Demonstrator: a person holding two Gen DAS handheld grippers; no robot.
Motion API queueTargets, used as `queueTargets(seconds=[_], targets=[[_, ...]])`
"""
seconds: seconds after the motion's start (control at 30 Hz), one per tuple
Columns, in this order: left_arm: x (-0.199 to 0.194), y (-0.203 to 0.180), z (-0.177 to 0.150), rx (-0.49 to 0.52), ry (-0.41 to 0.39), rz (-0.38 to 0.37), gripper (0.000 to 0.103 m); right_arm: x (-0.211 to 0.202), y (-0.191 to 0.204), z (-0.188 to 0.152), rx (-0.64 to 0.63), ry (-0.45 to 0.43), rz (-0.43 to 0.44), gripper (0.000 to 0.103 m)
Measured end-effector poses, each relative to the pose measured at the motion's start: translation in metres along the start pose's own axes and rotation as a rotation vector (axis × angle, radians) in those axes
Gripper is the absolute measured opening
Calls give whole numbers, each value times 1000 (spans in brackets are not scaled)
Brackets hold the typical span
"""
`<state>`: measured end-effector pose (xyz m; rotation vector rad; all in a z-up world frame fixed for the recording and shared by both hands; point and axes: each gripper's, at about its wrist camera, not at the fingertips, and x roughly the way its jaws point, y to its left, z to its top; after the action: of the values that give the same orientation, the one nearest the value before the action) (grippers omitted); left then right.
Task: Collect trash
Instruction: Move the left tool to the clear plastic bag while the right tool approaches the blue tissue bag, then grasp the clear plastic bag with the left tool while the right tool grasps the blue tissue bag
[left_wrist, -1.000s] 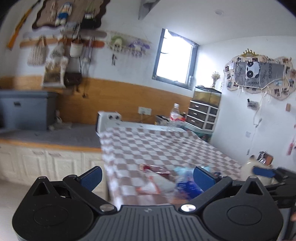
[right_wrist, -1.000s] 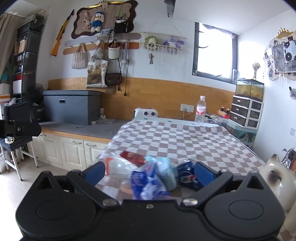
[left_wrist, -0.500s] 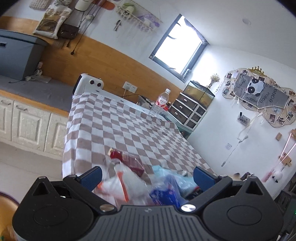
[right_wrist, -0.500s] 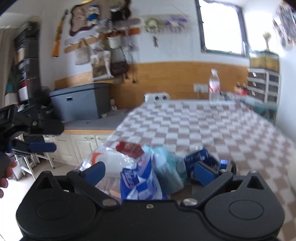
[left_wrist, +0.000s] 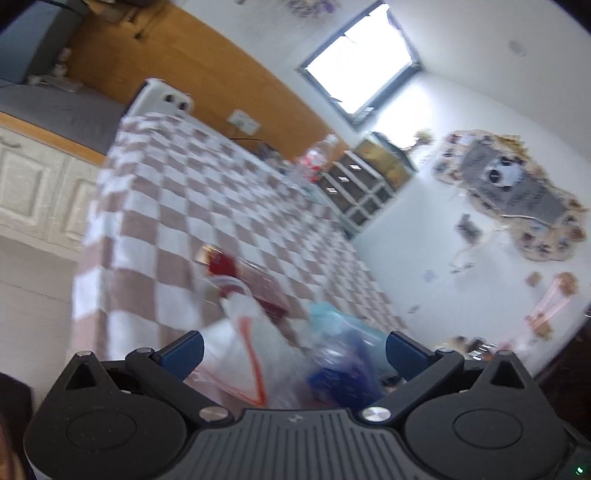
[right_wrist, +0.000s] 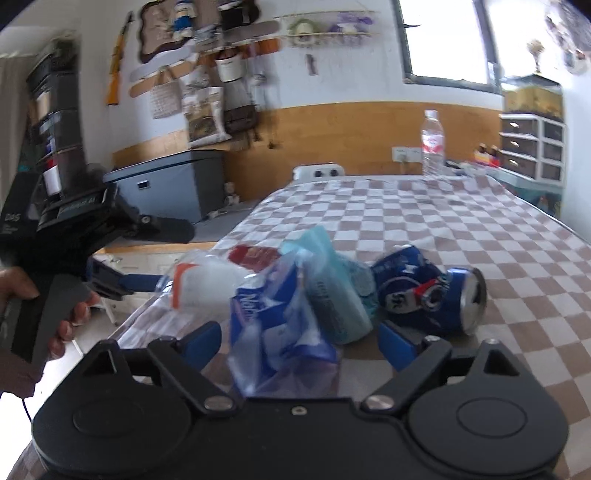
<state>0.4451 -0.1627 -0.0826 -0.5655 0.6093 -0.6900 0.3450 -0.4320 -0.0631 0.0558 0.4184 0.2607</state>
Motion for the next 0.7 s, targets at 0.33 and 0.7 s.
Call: queueTargets(seconds=[0.33,0.7], targets=[[3,-38,-30,48,109,-181,103,7,13,-3,-60,52,44,80],[14,-26,-26,-51,-1,28,102,19,4,-4,-10,127,-10,55]])
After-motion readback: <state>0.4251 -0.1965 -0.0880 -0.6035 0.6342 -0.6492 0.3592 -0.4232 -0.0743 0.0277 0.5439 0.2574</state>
